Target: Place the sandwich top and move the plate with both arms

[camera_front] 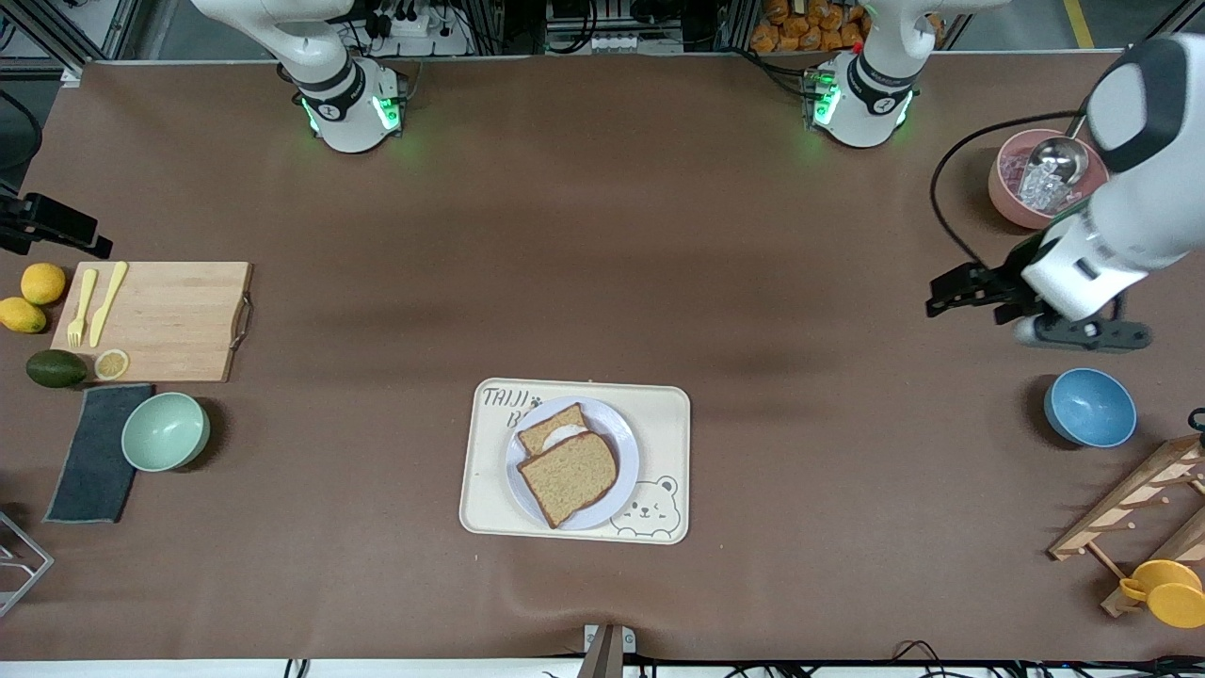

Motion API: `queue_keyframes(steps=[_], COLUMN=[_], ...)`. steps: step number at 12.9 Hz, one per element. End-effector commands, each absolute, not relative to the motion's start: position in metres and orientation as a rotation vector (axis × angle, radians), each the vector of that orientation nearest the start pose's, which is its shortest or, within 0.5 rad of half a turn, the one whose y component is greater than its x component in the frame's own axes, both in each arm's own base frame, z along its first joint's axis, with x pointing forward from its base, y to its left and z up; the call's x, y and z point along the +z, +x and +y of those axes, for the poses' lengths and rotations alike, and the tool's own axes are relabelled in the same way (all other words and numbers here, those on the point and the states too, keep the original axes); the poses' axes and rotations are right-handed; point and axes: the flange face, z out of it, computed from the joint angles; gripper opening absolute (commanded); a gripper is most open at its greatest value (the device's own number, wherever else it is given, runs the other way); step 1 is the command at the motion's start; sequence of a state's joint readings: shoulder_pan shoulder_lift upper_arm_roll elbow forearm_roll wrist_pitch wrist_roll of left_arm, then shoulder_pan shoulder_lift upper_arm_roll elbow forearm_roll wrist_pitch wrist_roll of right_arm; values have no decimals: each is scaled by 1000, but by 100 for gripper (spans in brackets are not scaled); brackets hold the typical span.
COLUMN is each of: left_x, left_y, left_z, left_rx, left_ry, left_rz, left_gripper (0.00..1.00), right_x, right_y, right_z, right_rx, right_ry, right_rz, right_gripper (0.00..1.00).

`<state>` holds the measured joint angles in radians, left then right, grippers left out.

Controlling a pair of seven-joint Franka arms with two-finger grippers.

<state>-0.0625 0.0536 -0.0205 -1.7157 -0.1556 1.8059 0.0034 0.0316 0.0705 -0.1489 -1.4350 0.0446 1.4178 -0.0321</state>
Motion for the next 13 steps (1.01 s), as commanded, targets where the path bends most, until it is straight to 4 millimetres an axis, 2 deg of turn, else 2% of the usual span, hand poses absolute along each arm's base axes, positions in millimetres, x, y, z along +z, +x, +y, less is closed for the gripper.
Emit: queue_keyframes(steps=[1, 2, 5, 7, 8, 9, 13], left_x=[578, 599, 638, 641, 643, 642, 632], left_y=[576, 568, 560, 555, 552, 550, 553], left_z=[-62, -61, -67, -70, -83, -87, -92], left_rx=[-44, -72, -100, -32, -39, -30, 8], left_ry=[-3267, -3264, -3260, -3194, -3125, -3080, -3089], left_rz=[85, 97, 150, 181, 237, 274, 317], left_gripper=[100, 100, 100, 100, 100, 100, 100], right_x=[639, 640, 639, 640, 640, 640, 640], right_y=[549, 549, 550, 549, 549, 549, 550], right_z=[-56, -56, -53, -52, -52, -52, -51], right_rx=[131, 127, 129, 127, 127, 129, 127], right_ry=[-3081, -3082, -3082, -3082, -3082, -3082, -3082], right_rz=[149, 149, 142, 140, 140, 140, 140], right_gripper=[100, 100, 100, 100, 100, 100, 100])
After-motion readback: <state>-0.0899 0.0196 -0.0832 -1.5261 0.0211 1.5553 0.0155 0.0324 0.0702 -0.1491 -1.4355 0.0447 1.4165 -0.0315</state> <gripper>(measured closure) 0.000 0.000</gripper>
